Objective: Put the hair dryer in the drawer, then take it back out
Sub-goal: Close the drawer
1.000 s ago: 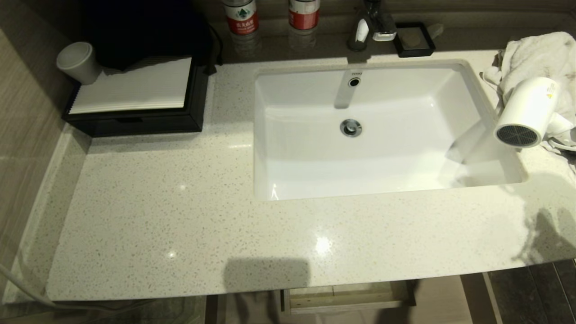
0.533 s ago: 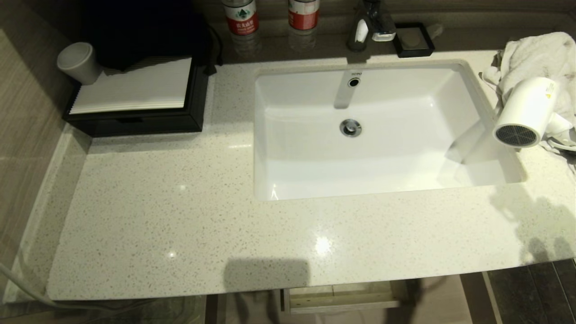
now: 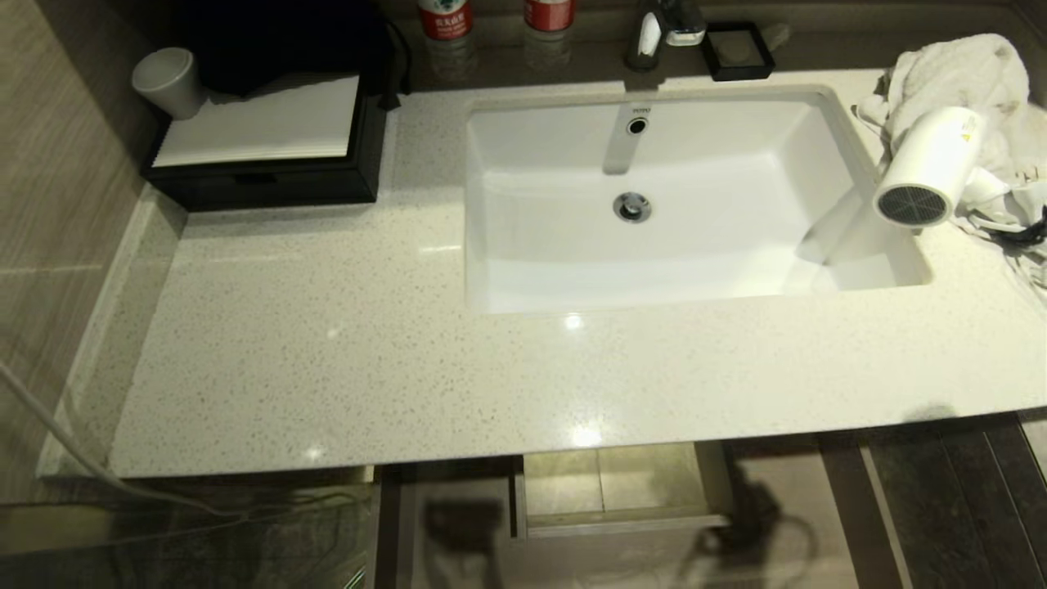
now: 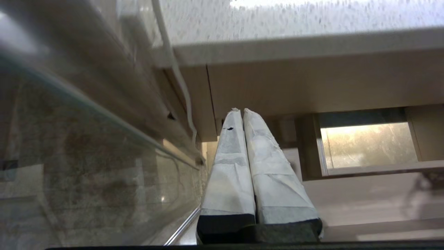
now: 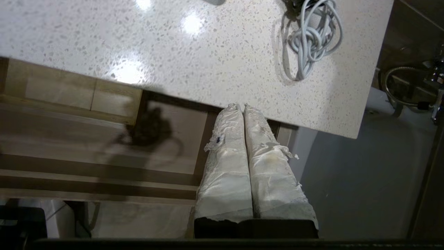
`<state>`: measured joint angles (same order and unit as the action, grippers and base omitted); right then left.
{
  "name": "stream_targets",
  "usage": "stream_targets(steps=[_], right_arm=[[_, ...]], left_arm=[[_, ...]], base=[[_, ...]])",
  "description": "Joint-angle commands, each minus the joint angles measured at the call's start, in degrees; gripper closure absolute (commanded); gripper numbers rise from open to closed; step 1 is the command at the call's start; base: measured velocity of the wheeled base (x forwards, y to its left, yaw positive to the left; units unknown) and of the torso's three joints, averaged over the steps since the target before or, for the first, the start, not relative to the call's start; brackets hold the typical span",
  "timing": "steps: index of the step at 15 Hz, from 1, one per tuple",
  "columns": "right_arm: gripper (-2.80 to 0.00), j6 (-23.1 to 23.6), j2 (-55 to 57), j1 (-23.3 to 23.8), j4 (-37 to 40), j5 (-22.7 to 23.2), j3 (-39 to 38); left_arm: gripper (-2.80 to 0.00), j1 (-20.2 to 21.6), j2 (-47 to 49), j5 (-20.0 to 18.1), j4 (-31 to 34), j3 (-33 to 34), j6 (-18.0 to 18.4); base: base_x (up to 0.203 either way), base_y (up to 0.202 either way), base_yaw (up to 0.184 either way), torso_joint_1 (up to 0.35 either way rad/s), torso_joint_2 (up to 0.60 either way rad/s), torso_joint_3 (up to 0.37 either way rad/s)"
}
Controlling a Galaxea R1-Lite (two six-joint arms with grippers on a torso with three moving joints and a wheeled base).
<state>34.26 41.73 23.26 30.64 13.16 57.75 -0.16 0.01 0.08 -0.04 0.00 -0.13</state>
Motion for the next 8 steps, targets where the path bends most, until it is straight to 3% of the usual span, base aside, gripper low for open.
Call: stream_targets(steps=[1, 8], right_arm=[[0.00, 0.20, -3.31, 0.02, 0.30, 0.11, -1.23], [0.00, 0.11, -5.61, -0.23, -0.32, 0.11, -2.65]], left_arm=[[0.00, -0.02, -0.01, 0.00, -0.05, 0.09, -0.04], [0.00, -0.02, -0.01, 0.00, -0.05, 0.09, -0.04]], base=[[0.000, 0.000, 0.000, -0.388, 0.33, -0.071], [0.000, 0.000, 0.000, -0.362, 0.27, -0.100]])
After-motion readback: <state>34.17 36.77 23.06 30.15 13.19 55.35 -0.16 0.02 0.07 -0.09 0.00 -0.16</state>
